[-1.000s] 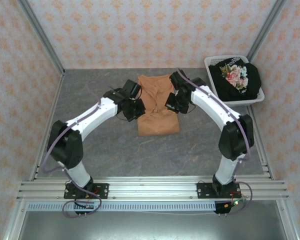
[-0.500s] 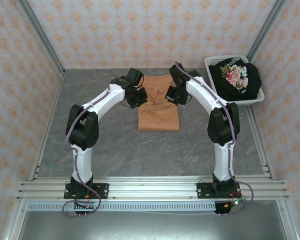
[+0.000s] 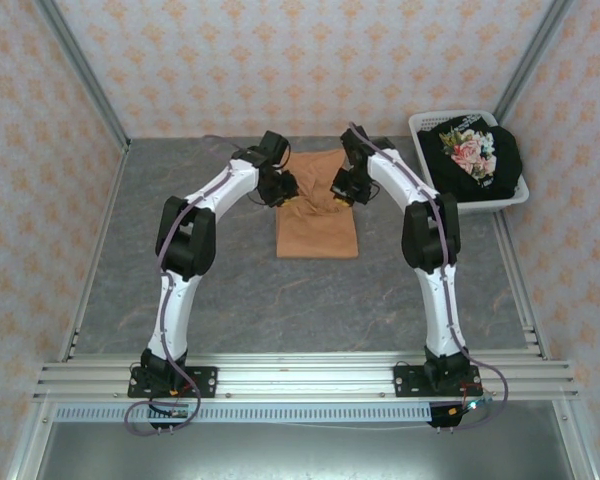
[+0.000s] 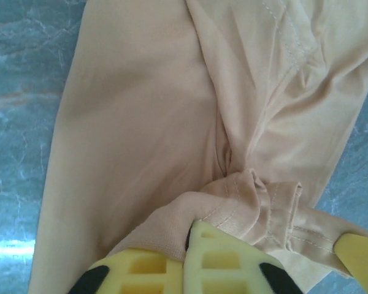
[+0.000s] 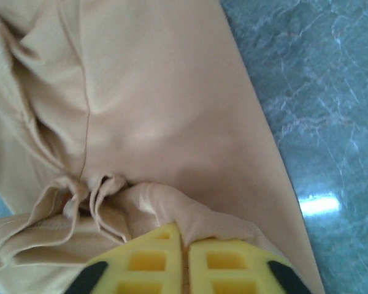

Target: Fold and stack the t-shirts

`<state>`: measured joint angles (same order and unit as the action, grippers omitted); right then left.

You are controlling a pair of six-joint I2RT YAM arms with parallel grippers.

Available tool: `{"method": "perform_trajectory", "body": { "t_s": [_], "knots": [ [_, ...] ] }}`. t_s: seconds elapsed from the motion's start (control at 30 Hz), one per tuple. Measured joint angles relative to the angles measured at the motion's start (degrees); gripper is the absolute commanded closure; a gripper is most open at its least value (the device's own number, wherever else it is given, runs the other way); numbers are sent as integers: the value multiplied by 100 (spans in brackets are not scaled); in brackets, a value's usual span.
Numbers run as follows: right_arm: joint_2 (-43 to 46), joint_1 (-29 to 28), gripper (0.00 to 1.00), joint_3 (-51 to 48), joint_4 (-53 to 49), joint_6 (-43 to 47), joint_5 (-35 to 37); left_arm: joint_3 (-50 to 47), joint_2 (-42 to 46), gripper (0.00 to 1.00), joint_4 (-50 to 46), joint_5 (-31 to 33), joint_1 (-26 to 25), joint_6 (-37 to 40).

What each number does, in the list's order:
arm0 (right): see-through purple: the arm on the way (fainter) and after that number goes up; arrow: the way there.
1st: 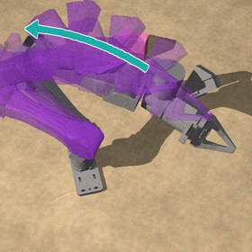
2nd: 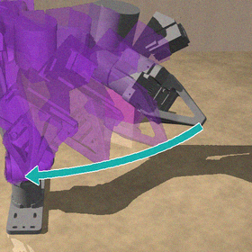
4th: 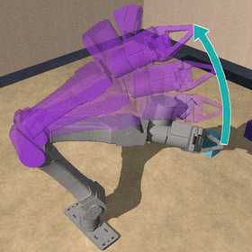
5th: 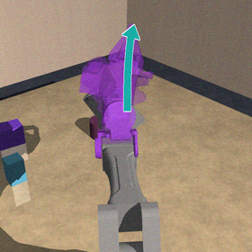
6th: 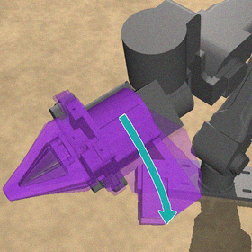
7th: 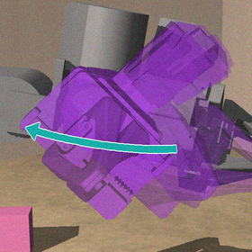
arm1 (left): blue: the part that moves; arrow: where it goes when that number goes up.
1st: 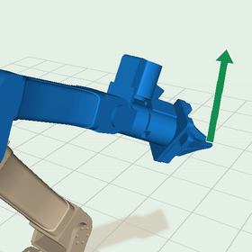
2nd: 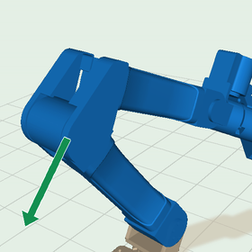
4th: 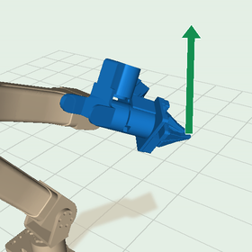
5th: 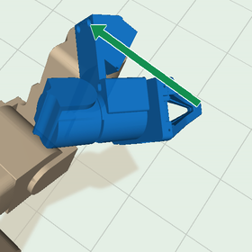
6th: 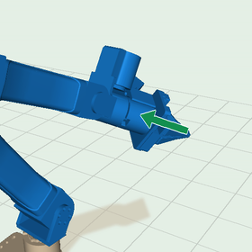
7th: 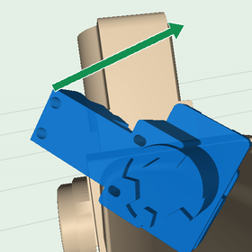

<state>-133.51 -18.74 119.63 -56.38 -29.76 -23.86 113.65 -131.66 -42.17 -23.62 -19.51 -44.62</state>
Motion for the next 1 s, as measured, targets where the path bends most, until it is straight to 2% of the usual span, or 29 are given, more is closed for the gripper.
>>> {"method": "perform_trajectory", "body": {
  "t_s": [0.03, 0.17, 0.27, 0.4, 0.57, 0.67, 0.83, 1.0],
  "knots": [
    [-105, 57, 64, 72, 50, -9, -68, 44, -74, 48, 4, 0, 31, 4],
    [-330, 256, 46, 328, 192, 87, -214, 146, -192, 43, 37, 11, 122, 79],
    [-313, 343, 44, 507, 232, 184, -208, -17, -9, 43, 201, 151, 140, 81],
    [-11, 352, 44, 254, 422, 249, -166, -1099, 946, 43, 505, 426, 140, -17],
    [1294, 334, 43, -1596, 953, 199, -116, -2662, 2498, 47, 883, 496, 138, -345],
    [2212, 306, 39, -2942, 1355, 87, -114, -3418, 2966, 47, 1078, 356, 42, -664],
    [3254, 240, 38, -4697, 1952, -280, -385, -4649, 3023, 46, 1432, 20, -476, -1423],
    [3353, 188, 39, -5619, 2446, -629, -756, -5042, 2841, 46, 1657, -155, -761, -2026]
  ]
}}
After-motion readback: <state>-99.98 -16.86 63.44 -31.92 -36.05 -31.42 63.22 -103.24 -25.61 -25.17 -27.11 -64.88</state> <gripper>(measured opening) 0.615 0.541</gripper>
